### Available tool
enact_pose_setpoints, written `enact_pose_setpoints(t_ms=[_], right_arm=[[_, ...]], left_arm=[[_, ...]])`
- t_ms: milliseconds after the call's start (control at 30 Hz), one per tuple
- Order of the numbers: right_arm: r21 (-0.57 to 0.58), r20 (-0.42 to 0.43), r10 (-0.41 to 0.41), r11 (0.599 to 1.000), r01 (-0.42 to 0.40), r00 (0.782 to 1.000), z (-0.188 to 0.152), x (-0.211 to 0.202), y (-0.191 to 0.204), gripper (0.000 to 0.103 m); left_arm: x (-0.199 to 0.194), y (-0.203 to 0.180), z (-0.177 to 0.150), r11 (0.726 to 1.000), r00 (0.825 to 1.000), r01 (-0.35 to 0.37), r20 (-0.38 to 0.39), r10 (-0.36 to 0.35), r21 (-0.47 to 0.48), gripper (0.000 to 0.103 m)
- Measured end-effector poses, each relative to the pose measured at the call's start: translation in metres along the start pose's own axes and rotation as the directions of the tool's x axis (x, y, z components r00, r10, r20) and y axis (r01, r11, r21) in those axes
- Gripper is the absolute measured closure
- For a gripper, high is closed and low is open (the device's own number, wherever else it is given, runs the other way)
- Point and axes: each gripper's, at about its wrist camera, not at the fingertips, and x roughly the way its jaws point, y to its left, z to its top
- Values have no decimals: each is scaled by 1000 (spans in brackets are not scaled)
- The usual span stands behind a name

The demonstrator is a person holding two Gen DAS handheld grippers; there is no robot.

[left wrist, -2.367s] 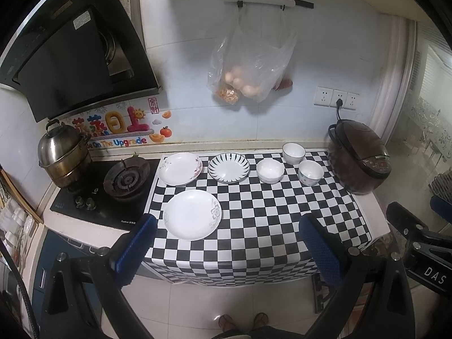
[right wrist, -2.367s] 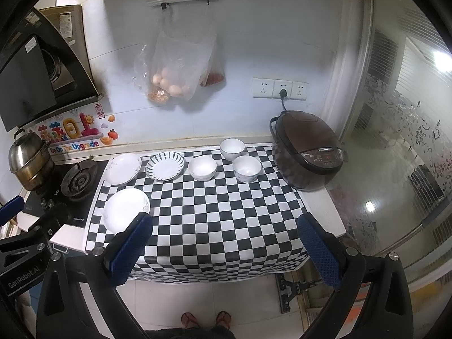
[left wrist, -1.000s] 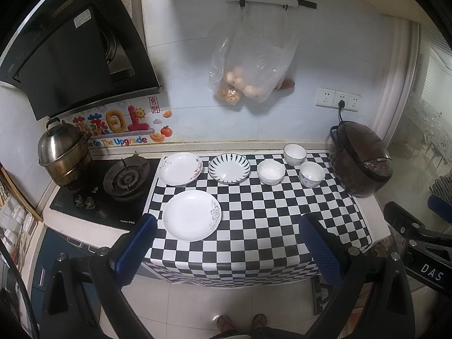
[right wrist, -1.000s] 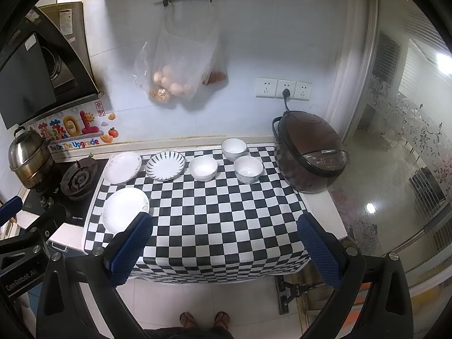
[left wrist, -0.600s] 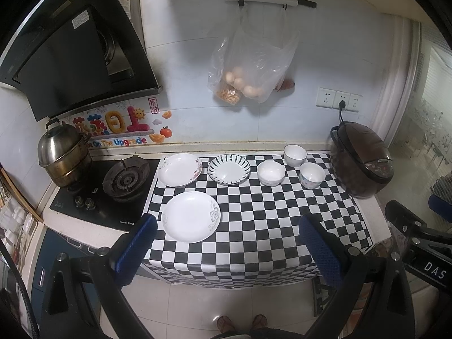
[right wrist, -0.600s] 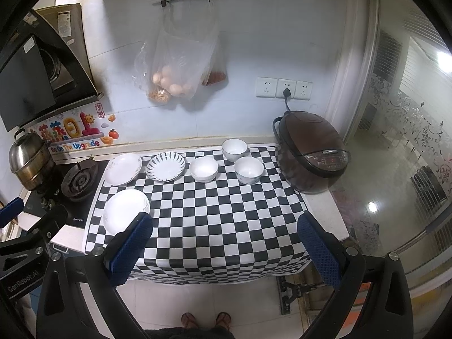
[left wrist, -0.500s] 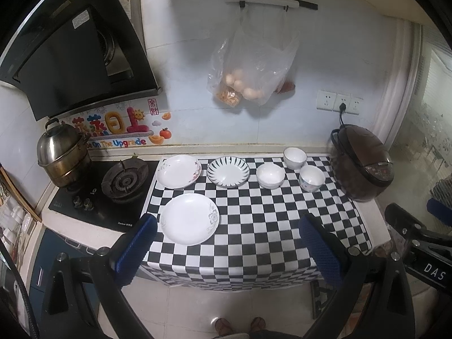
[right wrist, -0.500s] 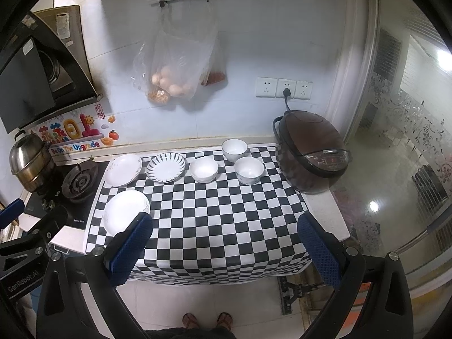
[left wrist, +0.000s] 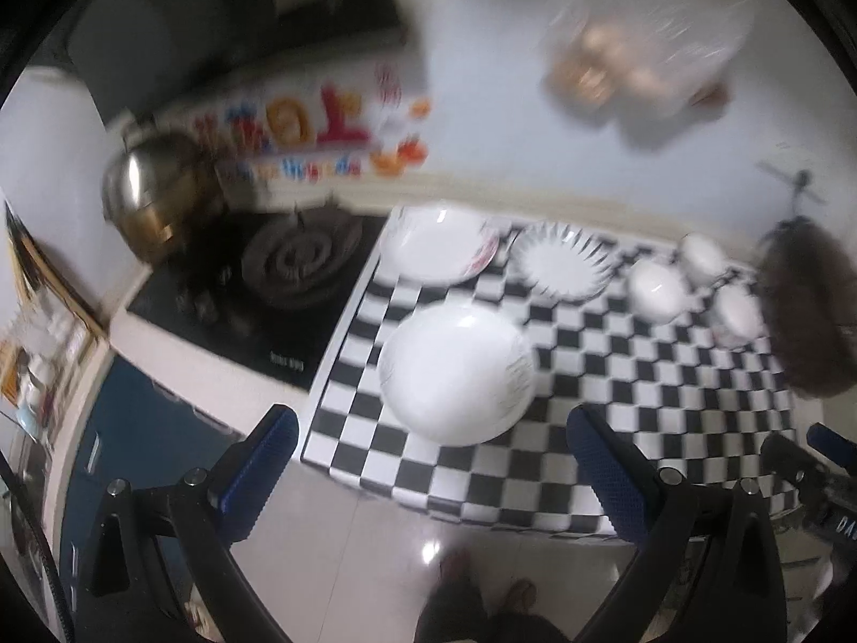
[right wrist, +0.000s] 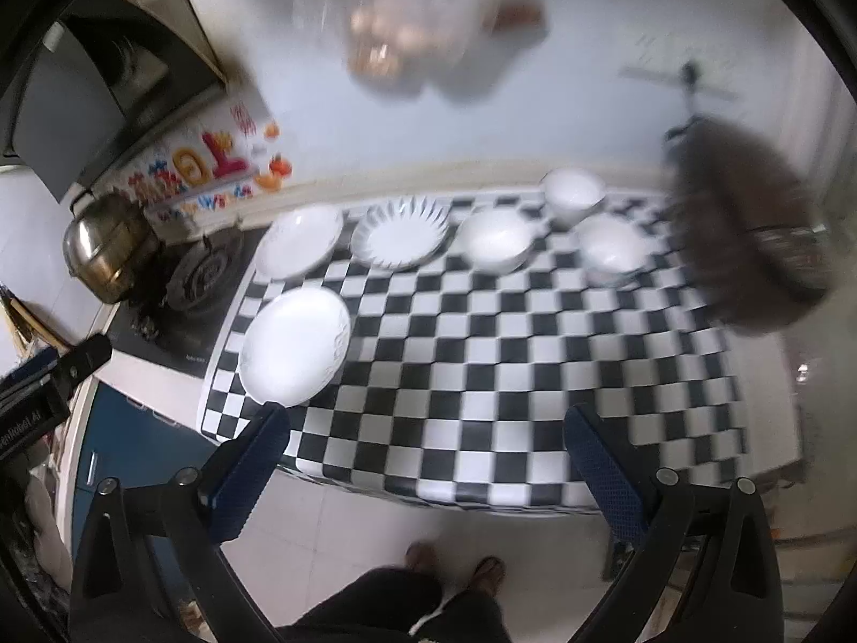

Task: Organize plates and bowls
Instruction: 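Reach both grippers to the large white plate and grasp its rim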

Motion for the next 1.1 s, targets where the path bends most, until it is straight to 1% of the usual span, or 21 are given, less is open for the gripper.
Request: enact_pose_setpoints(t_ms=[100, 200, 300, 367, 433, 500, 567, 600, 633, 667, 700, 767, 833, 867, 900, 933, 967, 1000, 1033, 1067, 1100], right_arm=[[17, -97, 36, 999, -34, 995, 18, 63, 13, 1], [40, -192, 57, 998, -50, 980, 33, 127, 27, 2], [48, -273, 57, 998, -45, 960, 47, 190, 43, 5], [67, -325, 72, 996, -53, 943, 54, 227, 52, 6], [76, -364, 75, 996, -51, 928, 60, 259, 59, 7], [85, -408, 80, 995, -50, 909, 66, 294, 68, 9], [90, -445, 76, 995, -40, 892, 69, 321, 74, 16], [95, -464, 77, 995, -37, 882, 70, 335, 75, 20], [101, -481, 79, 994, -34, 873, 71, 345, 77, 28], [104, -501, 74, 994, -25, 862, 71, 358, 78, 35], [109, -514, 74, 994, -21, 855, 71, 366, 79, 37], [130, -539, 82, 991, -14, 839, 71, 379, 78, 41], [154, -557, 103, 988, -19, 824, 70, 388, 77, 42], [163, -563, 112, 986, -23, 819, 70, 390, 76, 44], [176, -571, 127, 984, -31, 811, 69, 394, 76, 46], [180, -579, 134, 983, -35, 804, 68, 398, 77, 50], [183, -588, 143, 982, -41, 796, 67, 401, 78, 52], [185, -584, 149, 982, -48, 798, 68, 402, 79, 54], [197, -591, 170, 978, -64, 789, 67, 404, 80, 69], [217, -610, 192, 974, -71, 769, 65, 409, 80, 78], [211, -609, 187, 975, -70, 771, 62, 408, 80, 79]], left_arm=[[57, 23, 10, 999, 996, 22, -83, -24, -24, 0], [105, 39, 20, 1000, 989, 23, -147, -26, -20, 0], [158, 55, 33, 1000, 975, 30, -221, -30, -4, 0], [195, 64, 40, 997, 957, 69, -281, -71, -18, 1], [234, 73, 45, 992, 930, 120, -347, -124, -34, 5], [264, 75, 49, 988, 908, 150, -392, -149, -27, 7], [291, 74, 51, 981, 881, 196, -437, -181, -10, 11], [303, 73, 52, 979, 870, 205, -459, -179, 7, 13], [312, 73, 52, 976, 860, 217, -475, -186, 11, 15], [323, 72, 52, 973, 845, 233, -496, -200, 5, 20], [328, 72, 51, 970, 834, 242, -512, -207, 2, 24], [338, 69, 49, 963, 808, 271, -543, -227, 1, 48], [344, 65, 46, 956, 790, 292, -565, -238, 5, 55], [345, 63, 45, 954, 785, 299, -569, -242, 7, 58], [342, 62, 47, 950, 790, 312, -556, -258, 3, 61], [341, 61, 47, 944, 778, 330, -561, -282, -16, 64], [340, 62, 47, 942, 776, 334, -558, -292, -28, 64], [340, 62, 47, 940, 776, 338, -554, -300, -35, 64], [338, 62, 47, 939, 777, 342, -550, -306, -38, 66], [335, 62, 46, 939, 780, 343, -546, -306, -36, 66], [332, 61, 45, 940, 784, 341, -544, -299, -25, 67]])
